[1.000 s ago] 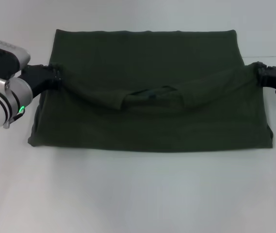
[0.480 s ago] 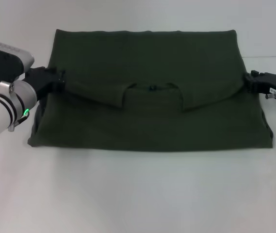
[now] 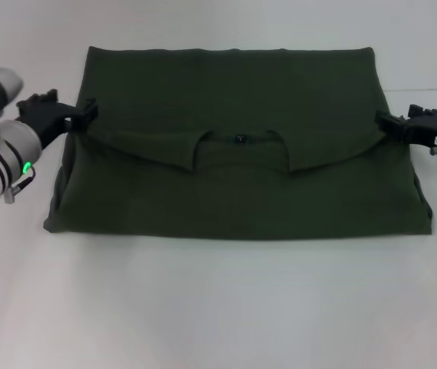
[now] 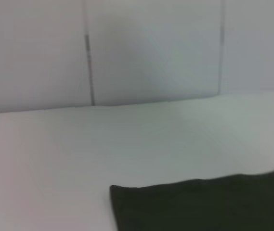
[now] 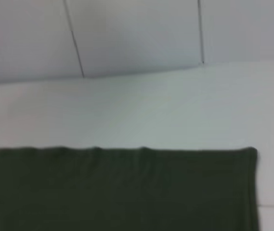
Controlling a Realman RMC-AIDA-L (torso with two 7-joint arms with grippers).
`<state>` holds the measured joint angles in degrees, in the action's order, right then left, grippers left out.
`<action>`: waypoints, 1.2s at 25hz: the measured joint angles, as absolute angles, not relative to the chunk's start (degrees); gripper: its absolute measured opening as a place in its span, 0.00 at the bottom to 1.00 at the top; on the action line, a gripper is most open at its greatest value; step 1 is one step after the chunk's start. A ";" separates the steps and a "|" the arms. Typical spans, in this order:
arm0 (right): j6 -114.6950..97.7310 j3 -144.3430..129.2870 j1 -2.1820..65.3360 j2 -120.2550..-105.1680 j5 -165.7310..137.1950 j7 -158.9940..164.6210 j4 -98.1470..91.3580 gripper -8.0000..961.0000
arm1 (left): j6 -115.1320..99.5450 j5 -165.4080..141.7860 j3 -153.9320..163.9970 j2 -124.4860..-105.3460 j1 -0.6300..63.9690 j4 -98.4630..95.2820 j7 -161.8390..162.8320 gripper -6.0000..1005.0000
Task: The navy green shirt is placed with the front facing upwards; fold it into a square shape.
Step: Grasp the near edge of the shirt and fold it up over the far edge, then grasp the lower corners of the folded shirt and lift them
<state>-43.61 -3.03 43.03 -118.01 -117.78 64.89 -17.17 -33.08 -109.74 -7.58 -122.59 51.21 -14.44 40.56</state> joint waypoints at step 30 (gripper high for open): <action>-80.19 -5.49 28.65 -118.98 -116.40 72.64 -25.92 0.97 | -73.44 -120.31 18.15 -121.23 26.90 -44.15 87.08 0.83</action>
